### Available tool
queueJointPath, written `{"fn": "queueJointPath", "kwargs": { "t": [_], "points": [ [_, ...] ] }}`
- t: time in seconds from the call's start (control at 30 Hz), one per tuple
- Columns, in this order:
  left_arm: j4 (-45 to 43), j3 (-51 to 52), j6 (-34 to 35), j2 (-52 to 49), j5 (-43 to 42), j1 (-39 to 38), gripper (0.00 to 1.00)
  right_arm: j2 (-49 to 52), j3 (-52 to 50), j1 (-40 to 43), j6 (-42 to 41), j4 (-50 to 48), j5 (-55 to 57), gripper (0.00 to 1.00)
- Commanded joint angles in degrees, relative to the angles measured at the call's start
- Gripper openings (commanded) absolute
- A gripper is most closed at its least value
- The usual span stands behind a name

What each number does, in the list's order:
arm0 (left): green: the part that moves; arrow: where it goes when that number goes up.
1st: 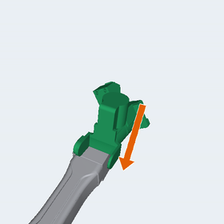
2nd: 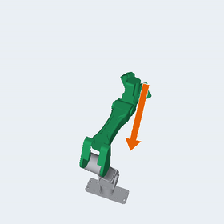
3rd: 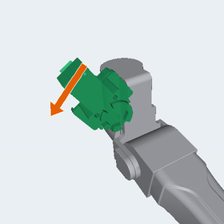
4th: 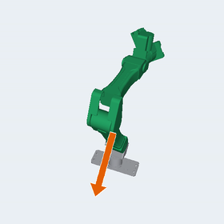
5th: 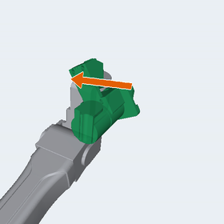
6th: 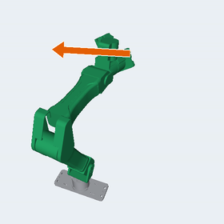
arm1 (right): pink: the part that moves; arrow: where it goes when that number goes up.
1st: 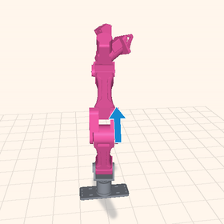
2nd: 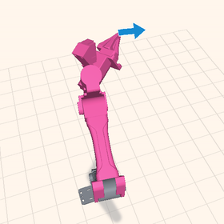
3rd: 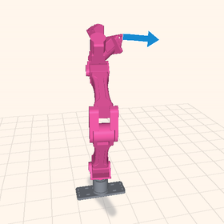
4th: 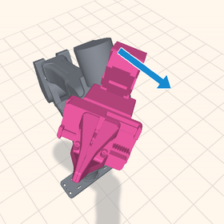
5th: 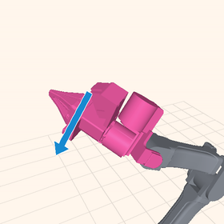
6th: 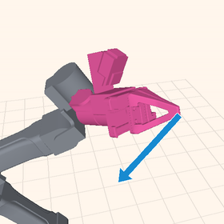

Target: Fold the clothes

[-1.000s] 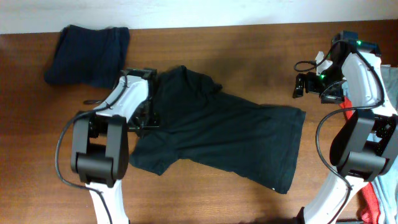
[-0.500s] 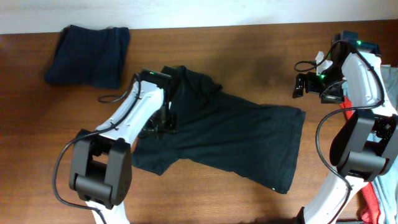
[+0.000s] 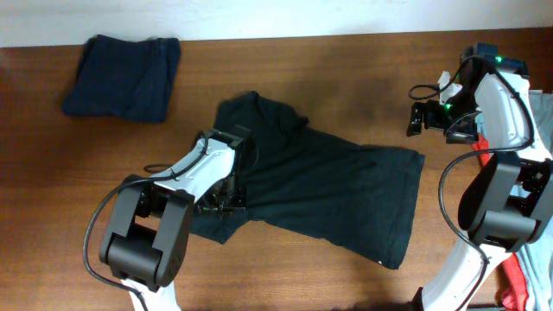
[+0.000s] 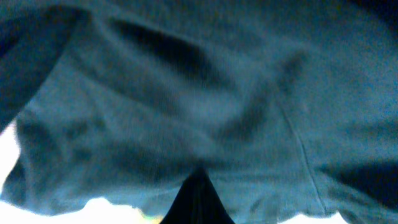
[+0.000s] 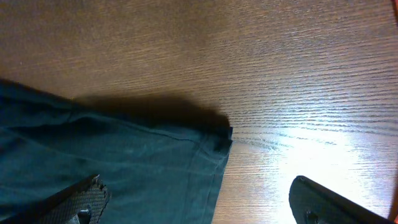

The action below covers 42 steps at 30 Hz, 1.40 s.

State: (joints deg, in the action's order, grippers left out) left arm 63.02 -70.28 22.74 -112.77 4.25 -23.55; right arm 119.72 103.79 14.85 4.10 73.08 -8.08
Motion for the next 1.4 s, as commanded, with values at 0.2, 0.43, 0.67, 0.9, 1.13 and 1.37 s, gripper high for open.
{"fn": "queueJointPath", "kwargs": {
  "t": [0.2,0.43,0.67,0.9,1.13,1.37],
  "points": [
    [-4.3,8.8,1.9,0.4,-7.5,0.1,0.01,-1.4,0.9,-0.1,0.0,0.0,-0.3,0.99],
    [-4.9,15.3,1.9,0.4,-11.1,0.0,0.00,-1.4,0.9,-0.1,0.0,0.0,-0.3,0.99],
    [0.8,16.8,0.3,0.4,-10.3,-0.1,0.01,-1.4,0.9,-0.1,0.0,0.0,-0.3,0.99],
    [0.2,15.7,-0.1,3.8,-9.0,-0.1,0.01,-1.4,0.9,-0.1,0.0,0.0,-0.3,0.98],
    [2.6,2.6,-0.6,18.8,-3.7,-0.1,0.09,-1.4,0.9,-0.1,0.0,0.0,-0.3,0.99],
    [-5.0,-13.9,-11.0,24.6,1.1,0.0,0.56,-1.4,0.9,-0.1,0.0,0.0,-0.3,0.98]
  ]
}}
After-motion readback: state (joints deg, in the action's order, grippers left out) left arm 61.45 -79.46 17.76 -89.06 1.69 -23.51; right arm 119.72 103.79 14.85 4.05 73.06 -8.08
